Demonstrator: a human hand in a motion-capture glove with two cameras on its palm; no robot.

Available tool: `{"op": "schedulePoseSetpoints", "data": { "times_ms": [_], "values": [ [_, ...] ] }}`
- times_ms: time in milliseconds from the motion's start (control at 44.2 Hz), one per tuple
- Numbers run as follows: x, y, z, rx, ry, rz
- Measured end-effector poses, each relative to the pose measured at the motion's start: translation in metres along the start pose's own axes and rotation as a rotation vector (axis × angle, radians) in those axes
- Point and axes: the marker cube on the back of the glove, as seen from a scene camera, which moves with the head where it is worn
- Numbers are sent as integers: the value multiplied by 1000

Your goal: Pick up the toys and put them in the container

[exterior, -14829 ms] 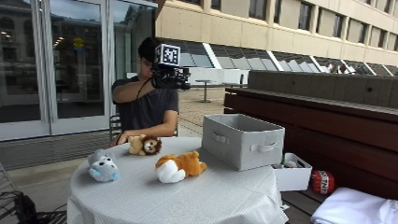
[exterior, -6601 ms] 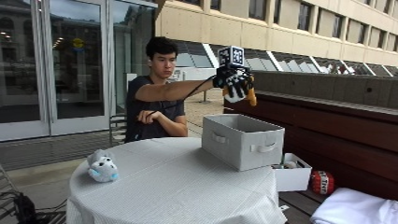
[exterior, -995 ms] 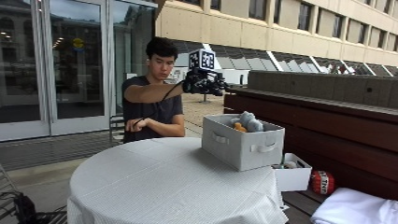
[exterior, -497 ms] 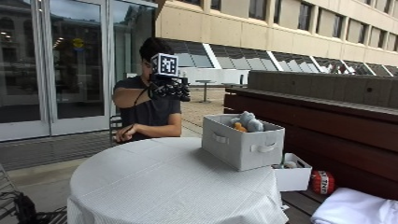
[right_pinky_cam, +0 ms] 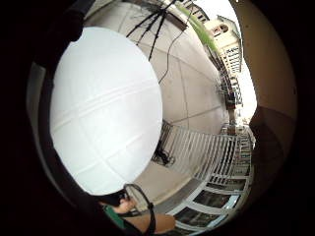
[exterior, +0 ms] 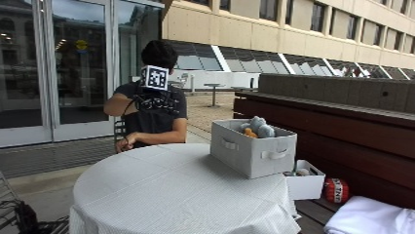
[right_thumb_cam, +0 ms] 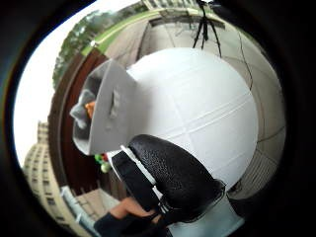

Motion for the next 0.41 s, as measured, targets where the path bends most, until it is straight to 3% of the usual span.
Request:
{"op": "schedulePoseSetpoints", "data": {
  "times_ms": [407],
  "values": [
    [1,10,6,-4,-1,-20]
  ]
}}
